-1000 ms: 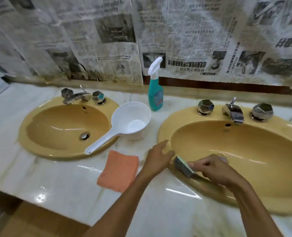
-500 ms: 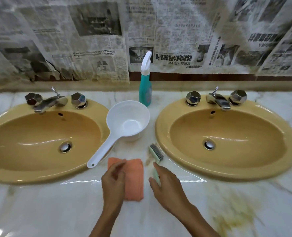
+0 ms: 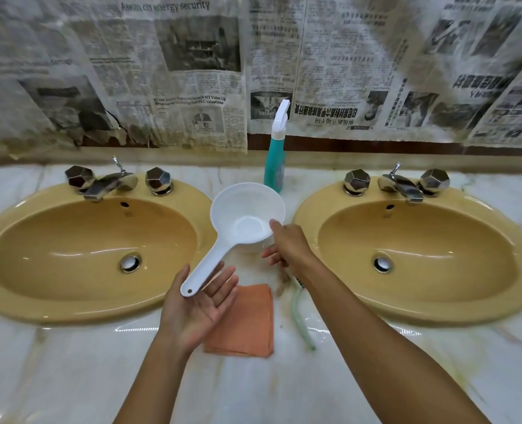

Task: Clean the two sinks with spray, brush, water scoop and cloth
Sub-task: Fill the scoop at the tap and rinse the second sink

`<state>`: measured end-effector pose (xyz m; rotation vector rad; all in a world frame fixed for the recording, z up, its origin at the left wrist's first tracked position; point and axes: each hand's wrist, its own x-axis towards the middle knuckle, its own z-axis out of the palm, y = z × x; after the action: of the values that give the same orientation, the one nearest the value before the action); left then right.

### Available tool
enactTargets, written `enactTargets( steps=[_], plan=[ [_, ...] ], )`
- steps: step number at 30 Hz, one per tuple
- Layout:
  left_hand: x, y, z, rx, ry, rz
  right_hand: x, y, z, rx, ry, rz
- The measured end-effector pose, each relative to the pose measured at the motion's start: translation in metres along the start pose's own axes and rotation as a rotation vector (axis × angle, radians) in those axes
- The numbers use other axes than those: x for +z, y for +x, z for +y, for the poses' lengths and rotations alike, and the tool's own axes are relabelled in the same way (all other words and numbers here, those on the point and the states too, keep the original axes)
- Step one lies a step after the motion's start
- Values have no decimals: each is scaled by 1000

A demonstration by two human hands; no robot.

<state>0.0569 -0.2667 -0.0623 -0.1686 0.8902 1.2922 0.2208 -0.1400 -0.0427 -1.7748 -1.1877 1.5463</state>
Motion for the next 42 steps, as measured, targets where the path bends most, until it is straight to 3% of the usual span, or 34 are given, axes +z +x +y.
enactTargets(
  steps=[4,10,14,20,25,30,35,42],
  plan=[
    [19,-16,-2,6,29,-69,-5,-5,-8,-94,118,24],
    [58,-34,-37,-70,204,-169,-83,-12,3,-129,289,30],
    [96,-19,-83,-128,375,-209,-142,-10,33,-57,318,126],
    [160,16,-175,-148,715,-141,-258,-1,76,53,208,251],
    [195,46,-236,0,1098,-80,-309,34,87,47,85,233],
    [221,79,-288,345,1689,85,-346,77,77,-3,29,128],
    [232,95,-332,468,1758,221,-369,103,72,-1,-107,6],
    [238,97,-349,464,1824,253,-383,124,75,-16,-266,-86]
  ],
)
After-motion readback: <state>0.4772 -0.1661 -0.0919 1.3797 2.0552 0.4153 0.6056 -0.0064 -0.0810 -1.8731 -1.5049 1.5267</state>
